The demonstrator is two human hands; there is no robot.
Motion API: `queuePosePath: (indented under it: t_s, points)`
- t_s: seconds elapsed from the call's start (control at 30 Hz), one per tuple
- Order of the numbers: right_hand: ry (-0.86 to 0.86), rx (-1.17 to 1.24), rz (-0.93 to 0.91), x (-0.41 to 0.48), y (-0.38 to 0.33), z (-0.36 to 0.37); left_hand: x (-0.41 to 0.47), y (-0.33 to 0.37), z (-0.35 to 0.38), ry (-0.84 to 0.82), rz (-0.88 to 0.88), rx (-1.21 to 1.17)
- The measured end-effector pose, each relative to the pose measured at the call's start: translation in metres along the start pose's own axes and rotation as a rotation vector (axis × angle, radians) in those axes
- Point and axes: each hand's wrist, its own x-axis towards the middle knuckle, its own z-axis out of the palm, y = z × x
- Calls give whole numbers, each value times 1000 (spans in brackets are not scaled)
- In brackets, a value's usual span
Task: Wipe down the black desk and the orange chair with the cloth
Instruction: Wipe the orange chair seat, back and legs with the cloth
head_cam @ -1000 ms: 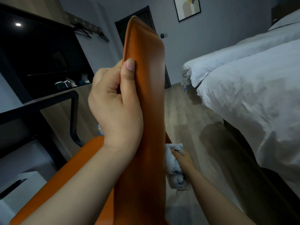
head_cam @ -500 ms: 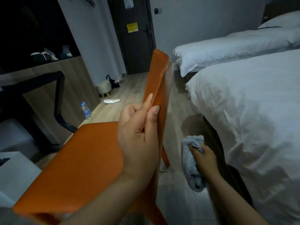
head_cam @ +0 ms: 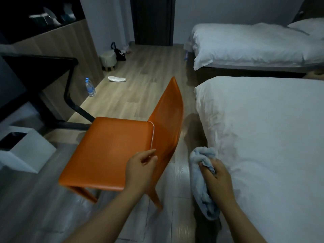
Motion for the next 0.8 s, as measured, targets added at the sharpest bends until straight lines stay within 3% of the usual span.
queuePosePath:
  t_s: [0.17, 0.33, 0.5, 0.8]
  points:
    - [-30, -133, -24, -31, -98, -74, -45, 81, -64, -133, -189, 206]
    - [-138, -179, -132, -43, -189, -129, -82, 157, -112, -224, -198, 432]
    - [-285, -264, -198, -43, -237, -170, -115, 193, -134, -175, -170, 457]
    - [-288, -232, -303, 1, -265, -175, -98, 209, -143, -72, -189, 460]
